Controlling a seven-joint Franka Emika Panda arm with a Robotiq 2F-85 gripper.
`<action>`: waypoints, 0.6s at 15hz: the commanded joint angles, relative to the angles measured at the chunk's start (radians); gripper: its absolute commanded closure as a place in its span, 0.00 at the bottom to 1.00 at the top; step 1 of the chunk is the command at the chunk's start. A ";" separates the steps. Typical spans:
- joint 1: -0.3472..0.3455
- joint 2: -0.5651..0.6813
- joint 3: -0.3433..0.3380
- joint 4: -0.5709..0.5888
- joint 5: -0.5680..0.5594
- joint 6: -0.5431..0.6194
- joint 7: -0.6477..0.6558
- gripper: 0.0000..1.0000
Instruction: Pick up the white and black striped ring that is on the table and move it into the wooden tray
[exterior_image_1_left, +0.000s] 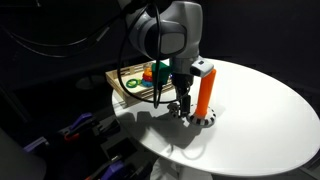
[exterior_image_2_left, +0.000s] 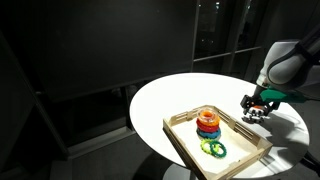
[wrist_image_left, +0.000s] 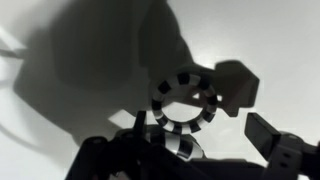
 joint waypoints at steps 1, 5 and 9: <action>-0.010 0.014 0.010 0.009 0.030 0.007 -0.012 0.00; -0.012 -0.026 0.019 -0.016 0.038 0.018 -0.025 0.00; -0.011 -0.065 0.043 -0.045 0.057 0.025 -0.039 0.00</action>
